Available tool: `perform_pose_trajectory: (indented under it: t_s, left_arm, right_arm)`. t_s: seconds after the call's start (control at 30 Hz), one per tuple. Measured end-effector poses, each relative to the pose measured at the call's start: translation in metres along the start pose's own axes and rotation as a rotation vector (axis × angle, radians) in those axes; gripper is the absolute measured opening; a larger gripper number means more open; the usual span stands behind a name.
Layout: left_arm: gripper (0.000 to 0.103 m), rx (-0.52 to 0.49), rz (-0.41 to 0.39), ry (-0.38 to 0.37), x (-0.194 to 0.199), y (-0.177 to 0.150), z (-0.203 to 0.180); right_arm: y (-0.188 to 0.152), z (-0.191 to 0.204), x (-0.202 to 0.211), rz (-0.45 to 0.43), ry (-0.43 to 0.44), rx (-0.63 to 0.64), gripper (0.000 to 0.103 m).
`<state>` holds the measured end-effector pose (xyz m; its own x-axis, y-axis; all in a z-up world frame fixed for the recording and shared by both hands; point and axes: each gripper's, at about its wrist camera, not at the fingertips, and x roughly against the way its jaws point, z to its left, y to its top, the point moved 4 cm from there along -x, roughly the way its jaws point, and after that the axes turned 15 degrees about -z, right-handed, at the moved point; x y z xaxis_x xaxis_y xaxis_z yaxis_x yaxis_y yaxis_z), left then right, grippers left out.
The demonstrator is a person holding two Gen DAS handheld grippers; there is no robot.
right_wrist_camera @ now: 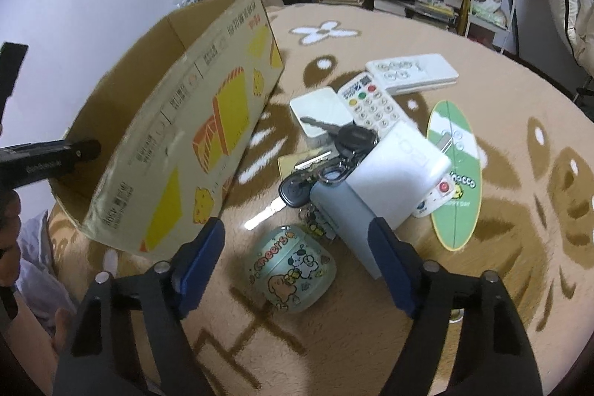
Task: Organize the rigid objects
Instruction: 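Grip the box wall with the left tool while the right tool approaches the cartoon tin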
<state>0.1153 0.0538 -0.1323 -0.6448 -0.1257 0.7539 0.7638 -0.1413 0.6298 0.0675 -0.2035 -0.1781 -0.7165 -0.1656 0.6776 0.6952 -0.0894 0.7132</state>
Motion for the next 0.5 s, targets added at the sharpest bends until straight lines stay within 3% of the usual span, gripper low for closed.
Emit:
perform_pose_trajectory:
  t_s: [0.2, 0.5]
  left_arm:
    - [0.019, 0.008, 0.007, -0.054, 0.000, -0.003, -0.007]
    - [0.018, -0.006, 0.008, -0.040, 0.001, -0.003, -0.008]
  right_arm:
    - [-0.006, -0.001, -0.009, 0.030, -0.008, 0.000, 0.081]
    - [-0.016, 0.003, -0.016, 0.068, 0.019, -0.003, 0.079]
